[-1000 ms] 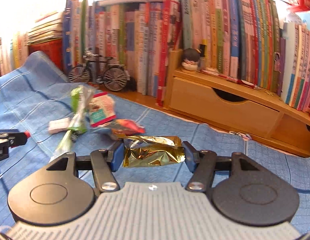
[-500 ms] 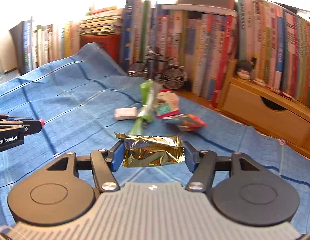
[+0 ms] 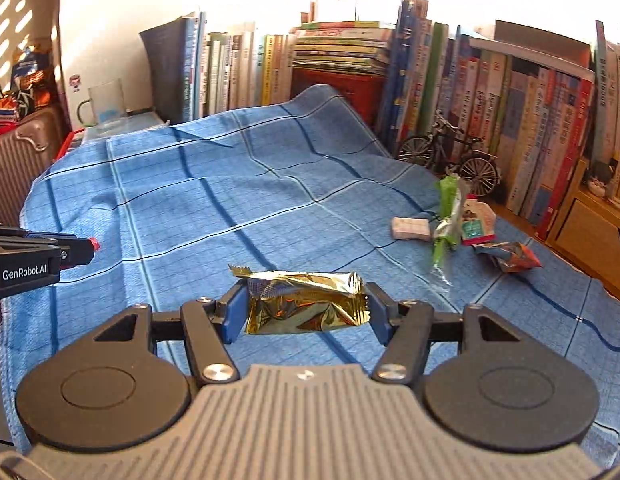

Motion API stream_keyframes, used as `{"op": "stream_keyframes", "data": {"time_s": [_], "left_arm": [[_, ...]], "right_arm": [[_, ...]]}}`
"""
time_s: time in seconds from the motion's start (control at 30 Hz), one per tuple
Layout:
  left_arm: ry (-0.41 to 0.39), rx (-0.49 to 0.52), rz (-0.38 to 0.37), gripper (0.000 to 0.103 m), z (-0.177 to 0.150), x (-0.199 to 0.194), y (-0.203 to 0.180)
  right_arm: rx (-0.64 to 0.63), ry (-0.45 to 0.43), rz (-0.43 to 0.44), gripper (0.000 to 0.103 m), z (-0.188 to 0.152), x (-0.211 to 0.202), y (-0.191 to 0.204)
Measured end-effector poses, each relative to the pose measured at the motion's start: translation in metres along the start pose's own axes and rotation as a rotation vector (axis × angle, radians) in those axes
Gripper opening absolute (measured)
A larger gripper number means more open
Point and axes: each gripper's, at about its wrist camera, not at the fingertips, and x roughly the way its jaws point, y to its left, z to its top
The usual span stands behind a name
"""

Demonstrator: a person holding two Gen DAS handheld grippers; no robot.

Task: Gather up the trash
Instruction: 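Carry the gold foil packet and red stick toward the black bin with both tools, then open the left tool over the bin while the right tool releases the gold packet into it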

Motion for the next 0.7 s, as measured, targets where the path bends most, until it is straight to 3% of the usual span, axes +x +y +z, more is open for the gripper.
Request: {"op": "stream_keyframes", "data": {"time_s": [0.7], "left_arm": [[0.009, -0.258, 0.211, 0.010, -0.089, -0.095, 0.108]], "right_arm": [[-0.256, -0.041, 0.304, 0.064, -0.024, -0.064, 0.123]]}}
